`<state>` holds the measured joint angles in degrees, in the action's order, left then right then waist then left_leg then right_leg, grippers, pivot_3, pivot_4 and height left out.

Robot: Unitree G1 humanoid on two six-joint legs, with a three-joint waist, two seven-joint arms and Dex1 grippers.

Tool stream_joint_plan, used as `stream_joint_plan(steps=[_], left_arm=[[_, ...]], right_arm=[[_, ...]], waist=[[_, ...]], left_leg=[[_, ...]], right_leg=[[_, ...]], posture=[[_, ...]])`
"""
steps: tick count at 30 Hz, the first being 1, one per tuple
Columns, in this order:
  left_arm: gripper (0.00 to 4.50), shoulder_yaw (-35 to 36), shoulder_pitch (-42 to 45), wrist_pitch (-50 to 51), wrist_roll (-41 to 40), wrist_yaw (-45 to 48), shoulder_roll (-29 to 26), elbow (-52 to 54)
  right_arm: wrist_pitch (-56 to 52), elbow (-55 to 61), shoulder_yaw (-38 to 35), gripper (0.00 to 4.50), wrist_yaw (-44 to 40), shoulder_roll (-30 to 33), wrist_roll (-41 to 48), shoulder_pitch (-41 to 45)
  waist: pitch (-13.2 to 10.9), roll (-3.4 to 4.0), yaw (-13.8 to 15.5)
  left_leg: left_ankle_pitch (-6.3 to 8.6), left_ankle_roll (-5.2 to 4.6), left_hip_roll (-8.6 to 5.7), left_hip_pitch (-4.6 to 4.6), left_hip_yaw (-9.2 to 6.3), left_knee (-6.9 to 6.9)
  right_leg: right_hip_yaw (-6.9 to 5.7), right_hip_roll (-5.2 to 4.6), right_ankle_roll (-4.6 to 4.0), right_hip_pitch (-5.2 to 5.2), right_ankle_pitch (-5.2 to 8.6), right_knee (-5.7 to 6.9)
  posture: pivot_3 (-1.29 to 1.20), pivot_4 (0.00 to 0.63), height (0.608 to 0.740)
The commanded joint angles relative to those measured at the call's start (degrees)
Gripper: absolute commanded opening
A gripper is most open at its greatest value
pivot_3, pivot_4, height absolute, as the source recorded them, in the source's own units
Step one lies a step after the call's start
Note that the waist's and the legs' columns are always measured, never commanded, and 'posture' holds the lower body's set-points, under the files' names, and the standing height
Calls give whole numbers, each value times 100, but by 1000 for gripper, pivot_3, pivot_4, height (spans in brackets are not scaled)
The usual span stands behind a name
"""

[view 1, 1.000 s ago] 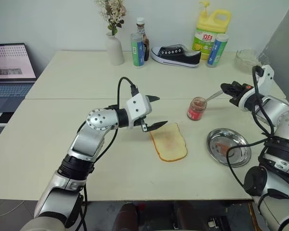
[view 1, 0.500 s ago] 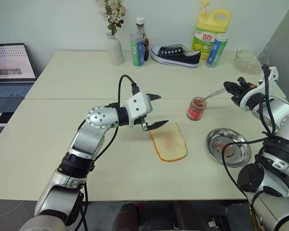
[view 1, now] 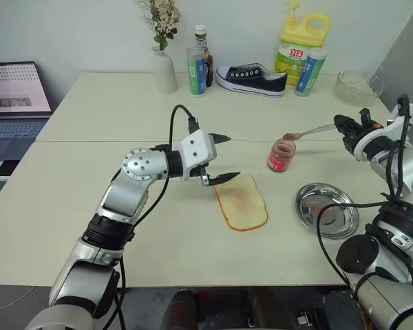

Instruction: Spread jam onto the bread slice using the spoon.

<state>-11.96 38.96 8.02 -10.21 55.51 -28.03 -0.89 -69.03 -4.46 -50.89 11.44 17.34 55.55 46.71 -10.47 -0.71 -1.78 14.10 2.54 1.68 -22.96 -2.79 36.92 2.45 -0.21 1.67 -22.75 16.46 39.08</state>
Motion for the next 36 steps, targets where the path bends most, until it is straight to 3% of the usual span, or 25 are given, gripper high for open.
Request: stream_joint_plan(steps=[1, 7, 10, 12, 21, 25, 36], left_arm=[[4500, 327, 204, 209, -423, 111, 46, 129], [4500, 645, 63, 802, -1070, 634, -354, 408], [4500, 784, -233, 1201, -1431, 987, -750, 756], [4500, 856, -502, 1372, -1591, 1158, -1011, 1017], [4500, 1086, -2144, 1357, -1652, 1333, -1807, 2167], [4500, 1110, -2606, 1292, -1570, 1198, -1880, 2445], [4500, 1044, -2728, 1242, -1420, 826, -1834, 2672]], right_arm=[[82, 433, -161, 35, 242, -77, 558, -36], [-102, 1293, 106, 35, 824, -283, 2171, -218], [-33, 1764, 706, 35, 1229, -294, 3166, -433], [-72, 2059, 1240, 35, 1238, -98, 3370, -647], [110, 3359, 3465, 35, 324, 645, 2604, -1491], [362, 3712, 4264, 35, -503, 1100, 1648, -1682], [1101, 3792, 5032, 35, -1539, 1381, 34, -2031]], waist=[[0, 0, -5], [-1, 5, -28], [-2, 8, -96], [-2, 8, -114], [-3, 6, -116], [-3, 5, -93], [-3, 2, -10]], left_leg=[[0, 0, 0, 0, 0, 0], [0, 0, 4, -3, 2, -4], [0, -1, 8, -6, 2, -10], [0, -1, 9, -8, 0, -12], [0, -1, 8, -16, 3, -8], [0, -1, 9, -23, -3, -6], [0, 0, 8, -24, 1, -2]], right_leg=[[0, 0, 0, 0, 0, 0], [3, 4, 0, -12, 0, 5], [5, 7, -1, -22, 1, 9], [3, 7, -1, -23, 1, 9], [7, 5, -1, -30, 2, 0], [4, 5, 0, -37, 2, 1], [4, 6, 0, -39, 2, -1]], posture=[[0, 150, 740], [0, 150, 740], [0, 150, 740], [0, 150, 740], [0, 150, 740], [0, 150, 740], [0, 150, 740]])
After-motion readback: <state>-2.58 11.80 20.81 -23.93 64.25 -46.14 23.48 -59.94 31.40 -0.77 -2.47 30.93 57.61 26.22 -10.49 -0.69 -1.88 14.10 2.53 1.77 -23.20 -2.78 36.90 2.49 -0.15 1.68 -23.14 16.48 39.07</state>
